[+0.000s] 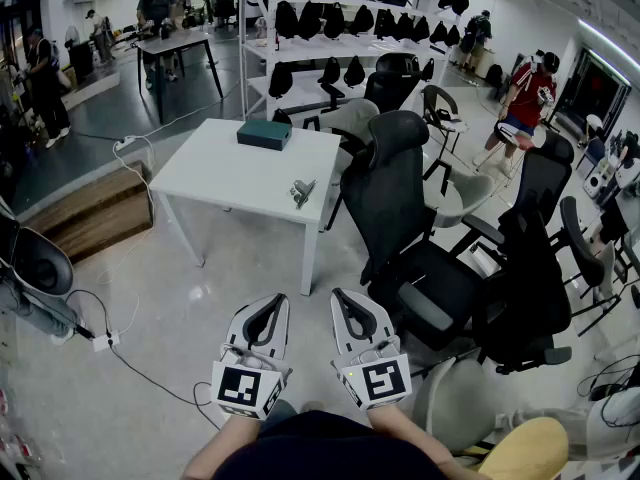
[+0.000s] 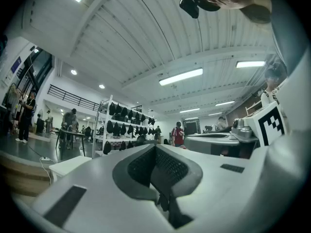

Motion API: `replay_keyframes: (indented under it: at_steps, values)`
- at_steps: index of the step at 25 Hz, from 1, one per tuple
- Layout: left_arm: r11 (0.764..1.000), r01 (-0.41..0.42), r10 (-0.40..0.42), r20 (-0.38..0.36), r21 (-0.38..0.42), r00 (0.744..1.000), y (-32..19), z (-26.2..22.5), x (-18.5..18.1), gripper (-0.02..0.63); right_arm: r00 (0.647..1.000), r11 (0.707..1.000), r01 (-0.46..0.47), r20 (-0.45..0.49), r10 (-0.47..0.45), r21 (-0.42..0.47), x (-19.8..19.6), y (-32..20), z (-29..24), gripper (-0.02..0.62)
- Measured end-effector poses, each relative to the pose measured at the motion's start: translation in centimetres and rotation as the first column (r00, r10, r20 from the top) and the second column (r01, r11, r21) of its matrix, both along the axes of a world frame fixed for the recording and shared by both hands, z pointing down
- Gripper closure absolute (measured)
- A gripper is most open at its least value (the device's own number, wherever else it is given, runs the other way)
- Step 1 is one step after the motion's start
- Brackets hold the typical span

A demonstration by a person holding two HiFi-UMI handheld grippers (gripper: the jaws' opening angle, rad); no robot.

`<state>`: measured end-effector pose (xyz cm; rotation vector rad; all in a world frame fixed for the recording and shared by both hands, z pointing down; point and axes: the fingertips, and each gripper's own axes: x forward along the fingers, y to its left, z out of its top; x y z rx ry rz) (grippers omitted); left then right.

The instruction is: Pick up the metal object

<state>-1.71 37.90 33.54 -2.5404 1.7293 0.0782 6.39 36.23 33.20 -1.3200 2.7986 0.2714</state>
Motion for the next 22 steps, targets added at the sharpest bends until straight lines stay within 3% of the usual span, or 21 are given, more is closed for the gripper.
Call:
replay_keyframes:
  at_steps: [4,9,17,20,22]
  values:
    - [1.000,0.001,-0.001,0.003,0.004,1.000,-0.5,0.1,0.8,0.581,1.000,0.999,0.008,0.018,-0.009,0.032,0.7,0.0,-0.3,0.569]
    - [1.000,-0.005,0.005,0.013,-0.007,1.000,-2.2,0.6,0.9,0.580,1.000,1.000,0.016,0.023,-0.016,-0.004,0.4,-1.6,1.1,0.569]
    - [0.999,-0.030,0.030,-0.004,-0.042,1.000,-9.8,2.6,-2.0,0.574,1.000,0.999,0.001,0.018,0.000,-0.046,-1.8,-8.9,3.2,0.569]
    - [0.997,-0.052,0.052,-0.007,-0.055,0.999,-14.4,2.7,-3.5,0.487,1.000,0.999,-0.010,0.016,0.011,-0.045,-3.2,-13.3,2.9,0.569]
    - [0.995,-0.067,0.067,-0.006,-0.072,0.998,-17.5,2.9,-4.6,0.466,1.000,0.999,-0.018,0.010,0.018,-0.051,-4.2,-16.4,2.9,0.569]
